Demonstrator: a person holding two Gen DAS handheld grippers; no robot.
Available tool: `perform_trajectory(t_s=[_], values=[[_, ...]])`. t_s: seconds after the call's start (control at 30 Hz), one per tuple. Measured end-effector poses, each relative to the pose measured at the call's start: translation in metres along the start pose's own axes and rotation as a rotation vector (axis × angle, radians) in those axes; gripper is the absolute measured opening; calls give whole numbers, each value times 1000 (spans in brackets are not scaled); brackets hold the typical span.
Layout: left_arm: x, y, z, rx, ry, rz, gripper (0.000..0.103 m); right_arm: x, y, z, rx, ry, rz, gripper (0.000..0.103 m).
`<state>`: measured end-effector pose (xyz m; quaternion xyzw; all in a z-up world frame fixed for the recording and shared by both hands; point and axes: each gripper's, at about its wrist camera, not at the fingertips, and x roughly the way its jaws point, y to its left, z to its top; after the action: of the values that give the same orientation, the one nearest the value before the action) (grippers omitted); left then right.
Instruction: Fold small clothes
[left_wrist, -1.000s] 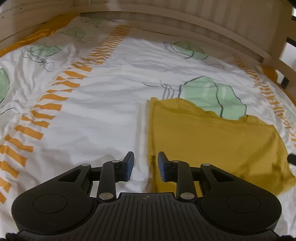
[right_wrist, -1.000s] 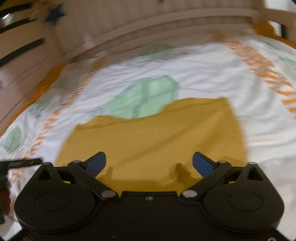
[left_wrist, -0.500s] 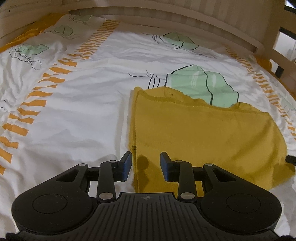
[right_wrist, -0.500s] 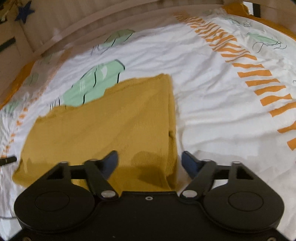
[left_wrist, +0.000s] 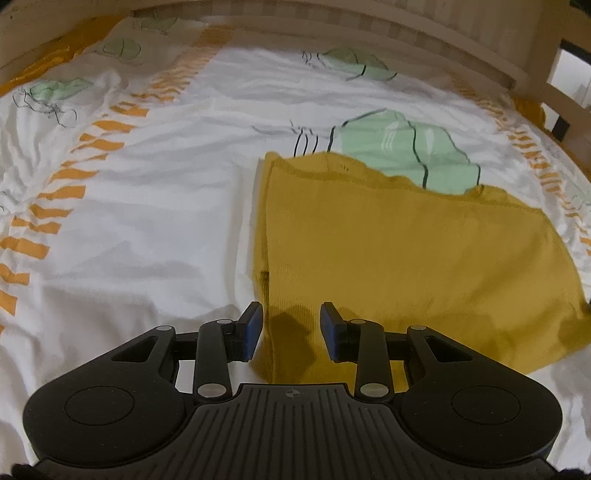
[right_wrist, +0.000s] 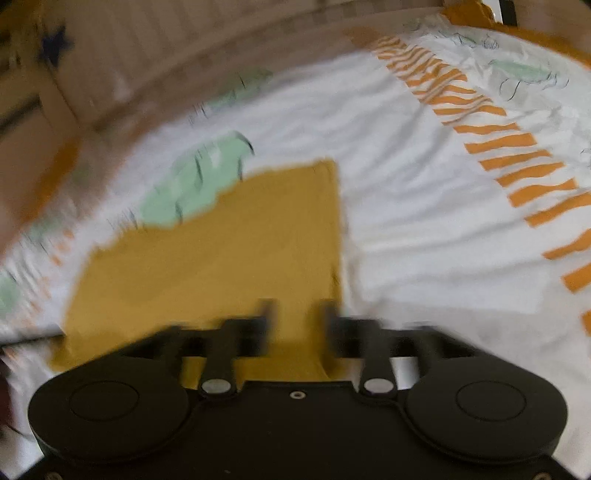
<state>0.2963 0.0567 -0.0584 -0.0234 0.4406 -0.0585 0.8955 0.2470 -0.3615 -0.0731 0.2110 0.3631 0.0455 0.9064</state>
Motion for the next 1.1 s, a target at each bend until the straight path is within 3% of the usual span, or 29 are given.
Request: perform_trajectory(t_s=[0.03, 0.17, 0.27, 0.43, 0.63, 0.87, 0.9, 0.93, 0.97, 1.0, 1.1], values=[[3, 0, 0, -1, 20, 0, 34, 2, -4, 5, 29, -14, 33, 96], [15, 2, -3, -15, 83, -1, 35, 18, -13, 20, 71, -13, 81, 94], [16, 2, -4, -18, 81, 0, 38, 33, -23, 26, 114, 14, 84, 94], [17, 4, -5, -39, 84, -13, 41, 59, -38, 23, 195, 80, 195, 99], [20, 3, -4, -37, 75, -14, 45, 76, -35, 28, 197, 79, 292, 103], [21, 4, -3, -43, 76, -21, 46, 87, -36, 38, 208, 86, 333, 101], [21, 5, -3, -46, 77, -24, 46, 85, -36, 38, 197, 87, 324, 92], [21, 5, -2, -50, 77, -26, 46, 84, -34, 38, 184, 91, 309, 68], [20, 5, -2, -53, 77, -27, 46, 83, -33, 37, 176, 102, 287, 56], [20, 5, -1, -54, 74, -28, 46, 83, -33, 37, 175, 112, 267, 32], [17, 4, 0, -42, 60, -24, 46, 79, -25, 36, 143, 106, 226, 28]])
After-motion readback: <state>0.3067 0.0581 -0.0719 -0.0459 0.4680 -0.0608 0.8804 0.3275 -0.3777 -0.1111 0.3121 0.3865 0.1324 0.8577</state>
